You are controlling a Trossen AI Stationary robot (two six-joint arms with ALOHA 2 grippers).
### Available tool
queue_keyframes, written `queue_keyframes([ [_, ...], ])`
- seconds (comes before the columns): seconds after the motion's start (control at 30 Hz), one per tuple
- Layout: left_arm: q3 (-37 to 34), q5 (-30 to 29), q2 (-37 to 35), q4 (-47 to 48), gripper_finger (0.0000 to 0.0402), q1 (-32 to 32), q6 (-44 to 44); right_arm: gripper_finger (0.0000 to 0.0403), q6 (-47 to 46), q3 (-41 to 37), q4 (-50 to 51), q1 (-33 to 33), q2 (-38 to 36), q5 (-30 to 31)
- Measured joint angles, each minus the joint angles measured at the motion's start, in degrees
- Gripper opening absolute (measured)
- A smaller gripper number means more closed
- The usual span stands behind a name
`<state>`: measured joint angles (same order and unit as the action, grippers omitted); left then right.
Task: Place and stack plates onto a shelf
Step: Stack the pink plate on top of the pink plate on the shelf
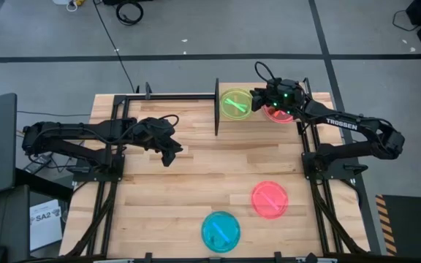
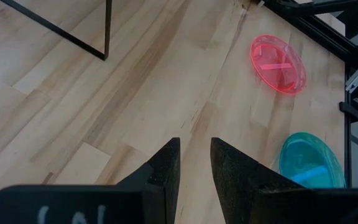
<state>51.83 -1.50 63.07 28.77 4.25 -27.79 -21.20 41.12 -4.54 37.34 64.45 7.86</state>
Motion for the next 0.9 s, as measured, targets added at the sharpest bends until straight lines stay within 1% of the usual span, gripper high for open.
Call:
queue_keyframes([
  [0.1, 0.0, 0.0, 0.0, 0.0, 0.0096, 0.0, 0.0, 0.0138, 1.8, 0.0, 0.0, 0.0, -0.9, -0.3],
  [0.2, 0.0, 0.0, 0.0, 0.0, 0.0096, 0.0, 0.0, 0.0137, 2.3, 0.0, 0.0, 0.0, -2.4, -3.1],
  [0.3, 0.0, 0.0, 0.0, 0.0, 0.0096, 0.0, 0.0, 0.0137, 2.3, 0.0, 0.0, 0.0, -4.2, -7.6],
  [0.5, 0.0, 0.0, 0.0, 0.0, 0.0096, 0.0, 0.0, 0.0137, 1.9, 0.0, -0.1, -1.7, -7.5, -19.2],
  [0.67, 0.0, 0.0, 0.0, 0.0, 0.0096, 0.0, 0.0, 0.0136, 1.7, 0.0, 0.0, -5.8, -9.4, -26.4],
  [0.9, 0.0, 0.0, 0.0, 0.0, 0.0096, 0.0, 0.0, 0.0136, 1.7, 0.0, 1.2, -14.7, -10.2, -30.5],
])
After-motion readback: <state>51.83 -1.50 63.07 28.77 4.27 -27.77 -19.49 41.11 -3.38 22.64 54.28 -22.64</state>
